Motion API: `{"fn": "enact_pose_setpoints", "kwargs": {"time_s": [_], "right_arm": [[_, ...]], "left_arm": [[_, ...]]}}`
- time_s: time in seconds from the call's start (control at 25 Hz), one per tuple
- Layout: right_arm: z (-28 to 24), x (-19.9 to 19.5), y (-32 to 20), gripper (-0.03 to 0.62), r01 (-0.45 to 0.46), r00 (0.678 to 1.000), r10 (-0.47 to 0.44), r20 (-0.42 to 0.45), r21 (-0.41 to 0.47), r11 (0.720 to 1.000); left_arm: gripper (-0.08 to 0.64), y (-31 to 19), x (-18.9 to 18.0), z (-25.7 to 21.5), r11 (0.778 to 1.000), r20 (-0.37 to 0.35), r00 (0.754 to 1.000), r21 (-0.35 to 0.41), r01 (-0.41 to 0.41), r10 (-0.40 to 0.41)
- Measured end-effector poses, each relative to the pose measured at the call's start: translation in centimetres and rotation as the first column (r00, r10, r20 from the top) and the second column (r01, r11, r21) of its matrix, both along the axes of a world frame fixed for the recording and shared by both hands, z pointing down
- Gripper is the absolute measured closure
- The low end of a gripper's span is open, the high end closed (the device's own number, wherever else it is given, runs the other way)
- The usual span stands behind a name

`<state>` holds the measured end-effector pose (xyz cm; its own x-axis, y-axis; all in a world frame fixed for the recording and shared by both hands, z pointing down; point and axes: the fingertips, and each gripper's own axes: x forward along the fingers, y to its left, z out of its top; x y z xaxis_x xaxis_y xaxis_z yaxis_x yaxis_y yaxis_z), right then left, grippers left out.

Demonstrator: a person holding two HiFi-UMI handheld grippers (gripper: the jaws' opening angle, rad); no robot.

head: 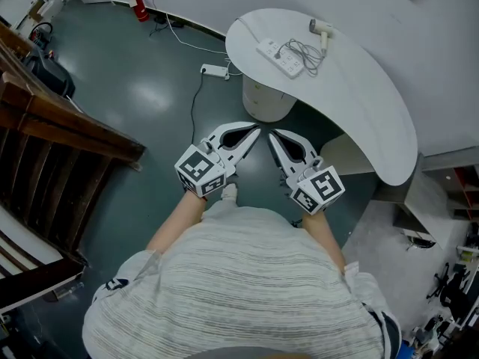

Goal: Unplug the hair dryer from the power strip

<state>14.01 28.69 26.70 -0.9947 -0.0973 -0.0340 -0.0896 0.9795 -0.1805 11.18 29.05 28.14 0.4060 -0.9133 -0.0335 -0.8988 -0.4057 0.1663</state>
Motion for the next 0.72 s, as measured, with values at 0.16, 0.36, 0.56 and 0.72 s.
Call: {"fn": "enact_pose_setpoints", "kwargs": {"time_s": [0.16,0.36,0.56,0.72], "right_arm": [[0.2,-3.4,-1.5,0.566,-0.04,0.999,0.04,0.002,-0.006,0.999],[0.9,-6.0,-3.0,0.566,-0.076,0.997,0.075,-0.026,-0.013,0.997],[2.3,-7.3,-6.3,0.566,-0.094,0.995,0.092,-0.048,-0.033,0.995],[3.6,-8.8,-10.1,0.566,-0.09,0.994,0.088,-0.063,-0.036,0.995]], "left_arm": [[0.552,-1.3,-3.8,0.4,1.0,0.002,1.0,-0.001,-0.019,0.019],[0.551,-3.1,-6.6,1.0,0.999,-0.006,0.999,-0.009,-0.053,0.053],[0.551,-6.2,-7.5,2.3,0.996,-0.026,0.996,-0.03,-0.083,0.082],[0.552,-9.5,-8.3,3.7,0.993,-0.02,0.995,-0.065,-0.1,0.099]]}}
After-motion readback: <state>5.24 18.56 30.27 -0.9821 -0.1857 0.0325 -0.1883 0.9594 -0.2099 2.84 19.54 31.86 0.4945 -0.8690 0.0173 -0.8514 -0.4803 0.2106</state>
